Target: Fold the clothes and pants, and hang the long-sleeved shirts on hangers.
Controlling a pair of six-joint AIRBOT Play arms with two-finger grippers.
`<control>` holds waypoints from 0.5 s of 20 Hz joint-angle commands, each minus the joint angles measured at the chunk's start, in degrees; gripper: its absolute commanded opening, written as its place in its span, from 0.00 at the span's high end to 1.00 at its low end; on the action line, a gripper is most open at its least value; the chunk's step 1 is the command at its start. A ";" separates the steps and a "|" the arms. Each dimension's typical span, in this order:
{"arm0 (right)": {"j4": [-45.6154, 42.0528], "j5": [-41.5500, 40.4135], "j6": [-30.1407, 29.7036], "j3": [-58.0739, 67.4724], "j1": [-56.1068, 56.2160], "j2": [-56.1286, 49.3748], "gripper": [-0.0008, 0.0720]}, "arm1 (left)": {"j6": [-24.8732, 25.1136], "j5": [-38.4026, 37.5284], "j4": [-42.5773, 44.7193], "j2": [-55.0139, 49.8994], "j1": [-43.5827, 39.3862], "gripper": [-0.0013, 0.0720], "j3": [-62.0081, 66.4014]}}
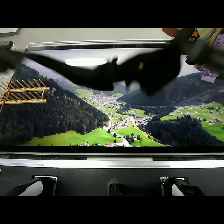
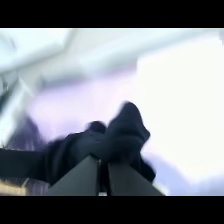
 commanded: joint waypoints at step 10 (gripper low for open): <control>-16.11 -3.10 21.77 21.68 -0.63 13.81 0.95 | -21.29 -1.33 29.44 18.60 7.98 0.96 25.73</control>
